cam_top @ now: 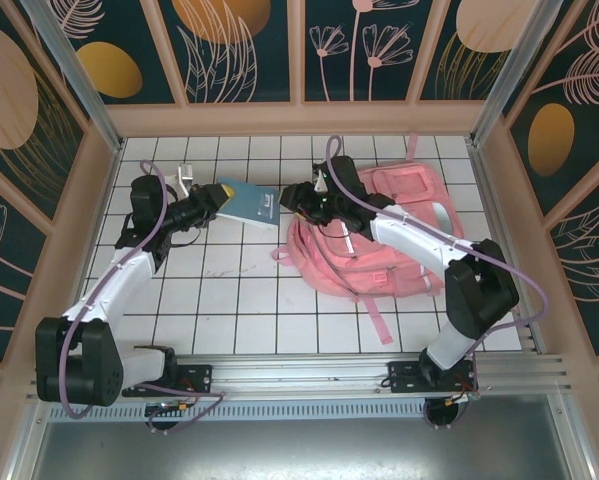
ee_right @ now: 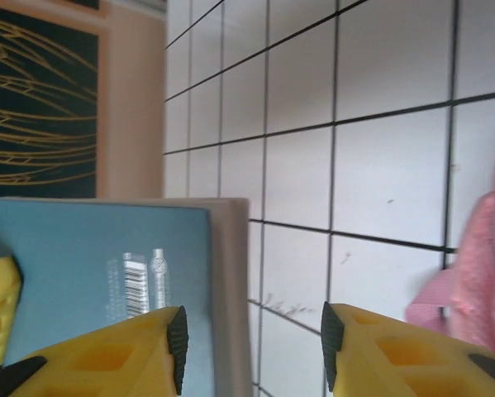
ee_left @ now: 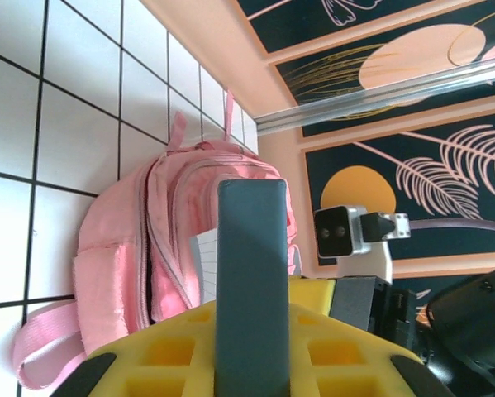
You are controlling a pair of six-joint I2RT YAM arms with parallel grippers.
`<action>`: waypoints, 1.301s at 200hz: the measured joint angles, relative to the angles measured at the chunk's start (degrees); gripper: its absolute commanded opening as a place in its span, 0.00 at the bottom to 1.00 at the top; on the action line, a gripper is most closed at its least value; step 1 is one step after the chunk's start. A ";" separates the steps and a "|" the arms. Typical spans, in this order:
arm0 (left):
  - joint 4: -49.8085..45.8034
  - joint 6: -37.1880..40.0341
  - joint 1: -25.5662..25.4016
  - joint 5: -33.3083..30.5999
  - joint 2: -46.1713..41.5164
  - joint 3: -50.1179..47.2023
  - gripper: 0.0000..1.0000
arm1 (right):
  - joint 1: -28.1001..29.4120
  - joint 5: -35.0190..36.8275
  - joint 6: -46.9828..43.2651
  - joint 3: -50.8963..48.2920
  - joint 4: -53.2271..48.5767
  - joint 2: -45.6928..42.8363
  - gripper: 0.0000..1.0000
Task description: Pack books, pencil case, and school supplies into a backpack
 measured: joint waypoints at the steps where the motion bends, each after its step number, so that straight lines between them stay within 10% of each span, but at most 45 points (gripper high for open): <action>1: -0.11 0.07 0.00 -0.02 -0.04 0.04 0.00 | -0.02 0.31 -0.17 0.17 -0.39 -0.09 0.48; 144: -13.11 15.50 0.00 -8.63 -0.81 1.03 0.00 | 2.71 32.00 -22.64 8.79 -30.25 2.97 0.60; 260: -13.73 16.94 0.00 -9.20 1.44 0.79 0.00 | 9.22 51.19 -23.10 14.10 -35.60 14.10 0.18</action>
